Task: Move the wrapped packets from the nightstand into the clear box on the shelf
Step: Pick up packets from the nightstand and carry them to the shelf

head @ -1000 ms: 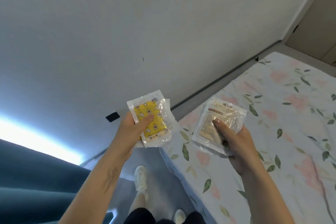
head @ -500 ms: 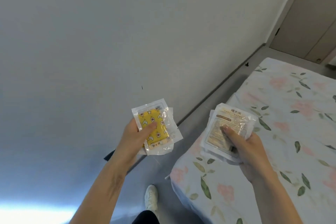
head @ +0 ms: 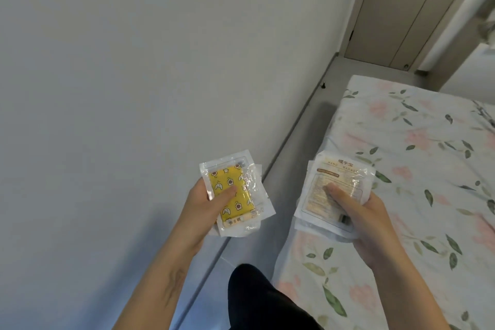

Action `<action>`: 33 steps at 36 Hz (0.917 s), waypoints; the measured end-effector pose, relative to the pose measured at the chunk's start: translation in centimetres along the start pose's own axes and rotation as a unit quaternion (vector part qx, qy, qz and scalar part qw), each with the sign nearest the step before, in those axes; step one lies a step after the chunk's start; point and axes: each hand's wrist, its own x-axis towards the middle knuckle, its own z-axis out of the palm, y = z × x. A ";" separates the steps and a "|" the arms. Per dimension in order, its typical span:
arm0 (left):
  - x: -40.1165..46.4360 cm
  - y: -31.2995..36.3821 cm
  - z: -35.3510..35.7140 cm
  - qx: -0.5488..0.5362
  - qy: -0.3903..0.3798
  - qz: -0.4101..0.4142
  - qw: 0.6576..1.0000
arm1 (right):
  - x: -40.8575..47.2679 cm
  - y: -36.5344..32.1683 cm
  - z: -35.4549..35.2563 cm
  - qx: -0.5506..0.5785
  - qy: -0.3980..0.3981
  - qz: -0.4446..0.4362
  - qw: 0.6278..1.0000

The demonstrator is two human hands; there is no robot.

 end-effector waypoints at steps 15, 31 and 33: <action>17.7 5.2 3.4 0.005 -0.060 -0.009 0.998 | 14.1 -3.4 3.3 0.015 0.059 -0.014 0.998; 46.4 16.5 22.0 0.089 -0.118 0.014 0.989 | 40.4 -18.3 -6.6 0.019 0.155 -0.049 0.986; 48.6 18.1 23.5 0.083 -0.121 0.021 0.989 | 42.6 -20.1 -7.3 0.013 0.148 -0.049 0.988</action>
